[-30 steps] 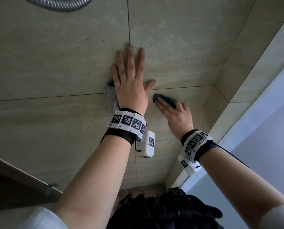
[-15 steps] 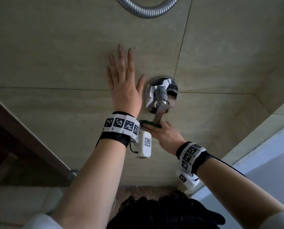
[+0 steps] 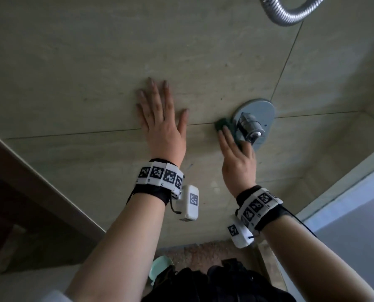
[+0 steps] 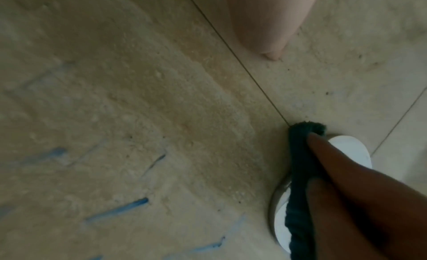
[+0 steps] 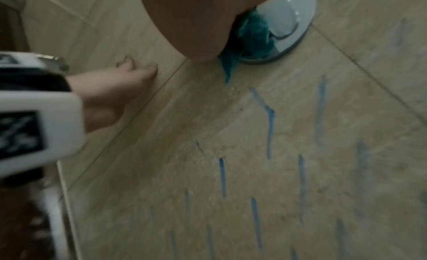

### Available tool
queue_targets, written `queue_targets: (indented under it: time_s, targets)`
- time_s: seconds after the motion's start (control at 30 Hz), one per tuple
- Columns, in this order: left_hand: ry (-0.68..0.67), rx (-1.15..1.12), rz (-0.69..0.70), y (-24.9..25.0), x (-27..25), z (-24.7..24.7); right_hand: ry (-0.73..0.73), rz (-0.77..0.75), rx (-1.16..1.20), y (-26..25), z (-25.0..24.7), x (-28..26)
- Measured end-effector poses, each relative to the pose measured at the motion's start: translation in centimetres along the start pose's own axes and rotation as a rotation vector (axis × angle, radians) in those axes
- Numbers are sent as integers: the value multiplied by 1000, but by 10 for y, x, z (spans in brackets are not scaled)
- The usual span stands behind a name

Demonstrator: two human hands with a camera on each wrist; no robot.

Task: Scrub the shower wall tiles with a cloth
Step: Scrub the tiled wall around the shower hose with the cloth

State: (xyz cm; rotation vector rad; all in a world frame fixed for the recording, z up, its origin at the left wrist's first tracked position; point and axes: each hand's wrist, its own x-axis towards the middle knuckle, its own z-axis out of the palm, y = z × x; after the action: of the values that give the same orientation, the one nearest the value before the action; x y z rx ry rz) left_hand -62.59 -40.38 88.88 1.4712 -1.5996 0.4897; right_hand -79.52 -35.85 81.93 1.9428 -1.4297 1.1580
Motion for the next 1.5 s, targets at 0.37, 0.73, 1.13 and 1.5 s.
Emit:
queue_targets:
  time_s: [0.37,0.73,1.13,1.5]
  targets:
    - [-23,2,63,-8,0,4,-338,160,-100,-19,35,-61]
    - [-136,-154,171,-34,-13,-22,-328,79,-10,-52,9,-49]
    - [-175,15,-11,-92,-71,-57,-335,-20,275,-99,27,-62]
    - [-266,136,-260,-143,-159,-69,-447,-100,393,-119,46,-115]
